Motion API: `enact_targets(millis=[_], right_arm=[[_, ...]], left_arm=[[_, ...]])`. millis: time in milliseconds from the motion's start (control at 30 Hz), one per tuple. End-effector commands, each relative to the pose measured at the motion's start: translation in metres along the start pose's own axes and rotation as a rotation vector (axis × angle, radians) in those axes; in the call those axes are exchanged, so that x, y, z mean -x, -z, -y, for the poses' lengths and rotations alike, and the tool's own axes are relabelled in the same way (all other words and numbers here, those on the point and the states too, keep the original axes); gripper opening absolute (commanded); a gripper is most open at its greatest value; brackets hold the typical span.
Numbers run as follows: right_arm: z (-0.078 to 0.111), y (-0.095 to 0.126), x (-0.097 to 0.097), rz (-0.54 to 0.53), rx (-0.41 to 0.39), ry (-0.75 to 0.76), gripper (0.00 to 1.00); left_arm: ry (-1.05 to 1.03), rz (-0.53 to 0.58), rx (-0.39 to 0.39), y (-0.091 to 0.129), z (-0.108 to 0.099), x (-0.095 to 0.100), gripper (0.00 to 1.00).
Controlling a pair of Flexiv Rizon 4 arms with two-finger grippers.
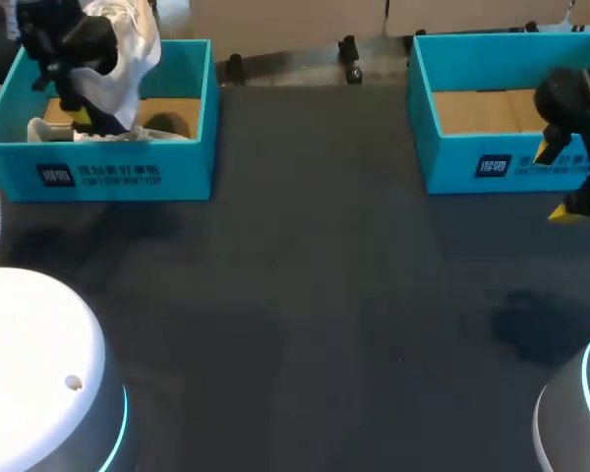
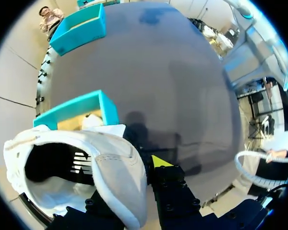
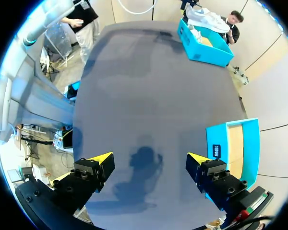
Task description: Take the shoe out of the shoebox, open the shoe tongue, remove and reinsert the insole, then place the shoe into the shoebox
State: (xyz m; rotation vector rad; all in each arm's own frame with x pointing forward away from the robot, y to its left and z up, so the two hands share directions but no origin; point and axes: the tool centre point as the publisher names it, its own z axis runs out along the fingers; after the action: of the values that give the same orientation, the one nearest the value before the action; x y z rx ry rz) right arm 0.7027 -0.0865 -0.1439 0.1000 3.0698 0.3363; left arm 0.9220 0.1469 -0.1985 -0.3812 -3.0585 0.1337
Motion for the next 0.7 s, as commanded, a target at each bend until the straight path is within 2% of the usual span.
enact_targets(millis=[33,167,333,700], right_arm=[[-0.001,0.000,0.001,-0.003,-0.002,-0.001,1.00],[-0.001,0.000,0.001,-0.003,-0.002,-0.001,1.00],[-0.001,0.000,0.001,-0.003,-0.002,-0.001,1.00],[-0.001,0.000,0.001,-0.003,-0.002,-0.001,1.00]], left_arm=[[-0.014,-0.009,0.006,0.001,-0.017,0.006,0.00],[-0.024,-0.012,0.026,-0.003,-0.033,0.015,0.00],[-0.027,-0.013,0.008,-0.004,-0.058,0.030,0.00],[-0.019,-0.010,0.019,-0.006,-0.095,0.065,0.00]])
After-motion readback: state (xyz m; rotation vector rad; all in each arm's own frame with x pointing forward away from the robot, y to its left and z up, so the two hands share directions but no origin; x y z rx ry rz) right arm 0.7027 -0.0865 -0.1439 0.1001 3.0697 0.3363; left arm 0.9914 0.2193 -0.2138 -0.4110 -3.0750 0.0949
